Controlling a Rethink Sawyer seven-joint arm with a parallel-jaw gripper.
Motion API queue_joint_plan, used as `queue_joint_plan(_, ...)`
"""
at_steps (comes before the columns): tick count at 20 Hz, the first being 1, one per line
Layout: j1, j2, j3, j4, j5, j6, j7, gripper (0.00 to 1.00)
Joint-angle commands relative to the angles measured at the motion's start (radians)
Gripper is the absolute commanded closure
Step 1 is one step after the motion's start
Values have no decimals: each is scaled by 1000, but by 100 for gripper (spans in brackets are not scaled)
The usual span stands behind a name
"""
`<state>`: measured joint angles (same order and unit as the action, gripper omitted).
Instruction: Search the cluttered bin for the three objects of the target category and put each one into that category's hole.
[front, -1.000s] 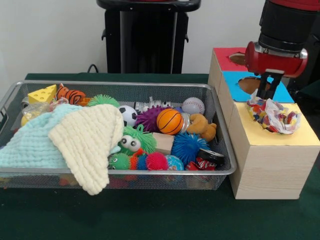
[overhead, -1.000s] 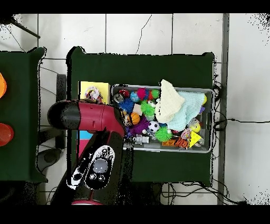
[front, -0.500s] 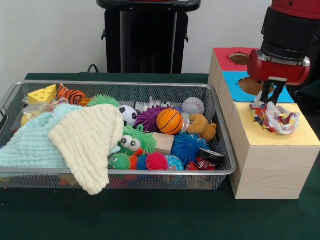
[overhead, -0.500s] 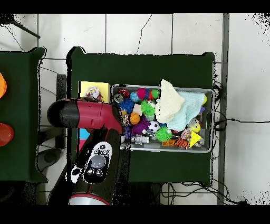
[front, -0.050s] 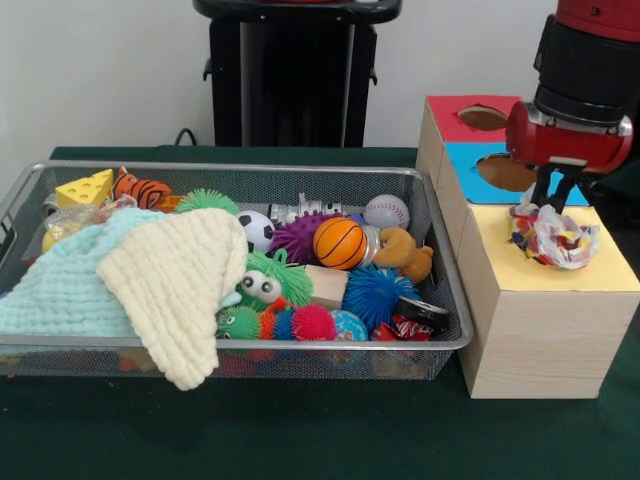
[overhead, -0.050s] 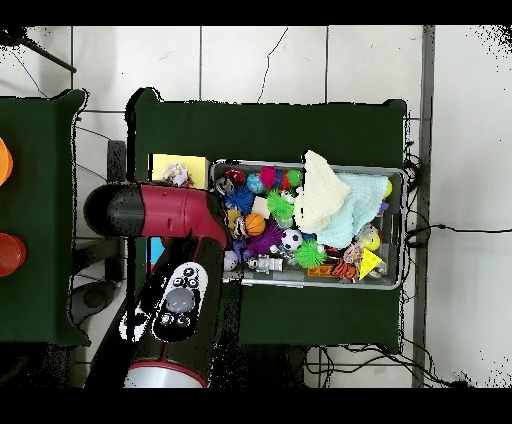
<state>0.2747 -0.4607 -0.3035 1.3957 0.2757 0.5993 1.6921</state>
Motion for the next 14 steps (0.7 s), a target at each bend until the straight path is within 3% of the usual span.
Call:
queue_joint_plan(1, -7, 64, 49, -57, 18, 168, 234, 100)
queue_joint_plan(14, 4, 194, 67, -97, 10, -14, 243, 100)
